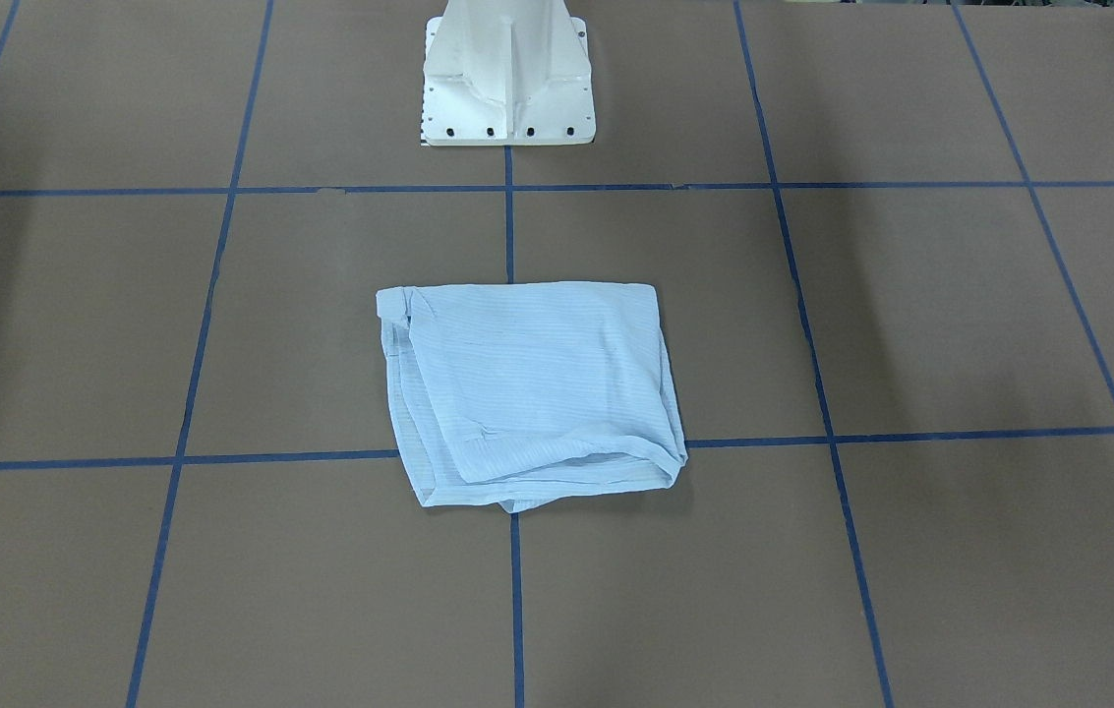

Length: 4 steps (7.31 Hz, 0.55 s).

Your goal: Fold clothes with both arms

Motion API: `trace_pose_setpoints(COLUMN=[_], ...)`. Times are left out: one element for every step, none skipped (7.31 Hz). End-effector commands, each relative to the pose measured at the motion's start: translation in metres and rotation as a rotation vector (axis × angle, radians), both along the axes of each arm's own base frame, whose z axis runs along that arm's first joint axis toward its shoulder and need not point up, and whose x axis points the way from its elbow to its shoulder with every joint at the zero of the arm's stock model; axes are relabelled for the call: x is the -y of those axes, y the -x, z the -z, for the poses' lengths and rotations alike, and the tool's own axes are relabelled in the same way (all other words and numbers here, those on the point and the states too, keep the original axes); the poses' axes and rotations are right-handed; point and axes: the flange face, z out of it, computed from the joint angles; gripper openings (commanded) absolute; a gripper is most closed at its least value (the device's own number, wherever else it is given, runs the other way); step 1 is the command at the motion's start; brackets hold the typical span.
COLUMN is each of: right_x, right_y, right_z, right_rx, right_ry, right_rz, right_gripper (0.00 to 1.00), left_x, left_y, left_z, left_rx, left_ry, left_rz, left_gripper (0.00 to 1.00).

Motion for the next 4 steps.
trace_pose_setpoints(right_x=[0.0002, 0.0002, 0.0001, 0.0003], right_y=[0.0006, 0.0006, 0.0012, 0.0024], right_z=[0.0008, 0.0001, -0.0001, -0.0002], right_rx=[0.000, -0.001, -0.001, -0.002], right_ry=[-0.003, -0.001, 0.000, -0.001], right_rz=[0.001, 0.001, 0.003, 0.007], right_gripper=[1.00, 1.00, 1.00, 1.00], left_x=[0.0011, 0.0015, 0.0025, 0.0027], left_y=[-0.0001, -0.0002, -0.0009, -0.0009], left_z=[0.0021, 0.0052, 0.0068, 0.0070], left_rx=[-0.001, -0.003, -0.003, -0.003], left_ry=[-0.006, -0.012, -0.018, -0.020], left_rz=[0.000, 0.000, -0.003, -0.004], left_gripper=[1.00, 1.00, 1.00, 1.00])
